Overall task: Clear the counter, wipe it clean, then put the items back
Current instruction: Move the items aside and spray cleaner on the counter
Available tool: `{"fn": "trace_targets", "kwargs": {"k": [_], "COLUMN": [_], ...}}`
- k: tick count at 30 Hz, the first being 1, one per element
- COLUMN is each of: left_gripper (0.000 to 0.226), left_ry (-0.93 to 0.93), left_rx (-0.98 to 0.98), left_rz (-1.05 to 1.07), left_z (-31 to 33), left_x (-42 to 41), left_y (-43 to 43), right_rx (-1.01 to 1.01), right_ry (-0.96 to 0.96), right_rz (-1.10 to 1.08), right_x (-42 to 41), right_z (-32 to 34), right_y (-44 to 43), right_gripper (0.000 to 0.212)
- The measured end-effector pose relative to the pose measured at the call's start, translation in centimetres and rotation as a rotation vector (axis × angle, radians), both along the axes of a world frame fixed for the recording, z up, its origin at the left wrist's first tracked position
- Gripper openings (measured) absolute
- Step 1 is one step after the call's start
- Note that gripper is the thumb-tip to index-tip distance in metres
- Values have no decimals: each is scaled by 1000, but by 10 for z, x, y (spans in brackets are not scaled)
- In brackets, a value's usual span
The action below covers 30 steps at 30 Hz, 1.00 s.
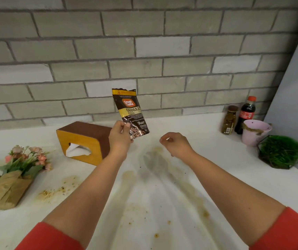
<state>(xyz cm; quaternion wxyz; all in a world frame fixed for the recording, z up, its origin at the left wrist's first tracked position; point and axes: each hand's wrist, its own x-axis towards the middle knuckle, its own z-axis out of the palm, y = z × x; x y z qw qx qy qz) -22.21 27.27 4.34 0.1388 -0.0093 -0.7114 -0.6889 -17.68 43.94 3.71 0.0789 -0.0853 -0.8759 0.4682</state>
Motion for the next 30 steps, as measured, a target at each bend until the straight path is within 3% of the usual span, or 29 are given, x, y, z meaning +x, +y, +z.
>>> {"fn": "trace_targets", "kwargs": {"k": [9, 15, 25, 30], "left_gripper": [23, 23, 11, 22], "left_ry": [122, 126, 155, 121], "left_rx": [-66, -69, -263, -361], "left_rz": [-309, -451, -661, -678], "left_z": [-2, -8, -36, -60], "left_x": [68, 108, 167, 182], "left_y": [134, 214, 329, 372], "right_rx": [-340, -411, -546, -547], "right_ry": [10, -25, -8, -47], "right_rz": [-102, -193, -363, -379], "right_x": [50, 88, 151, 167], "right_z": [13, 11, -5, -25], "right_y": [103, 185, 298, 339], "right_gripper": [46, 45, 27, 41]}}
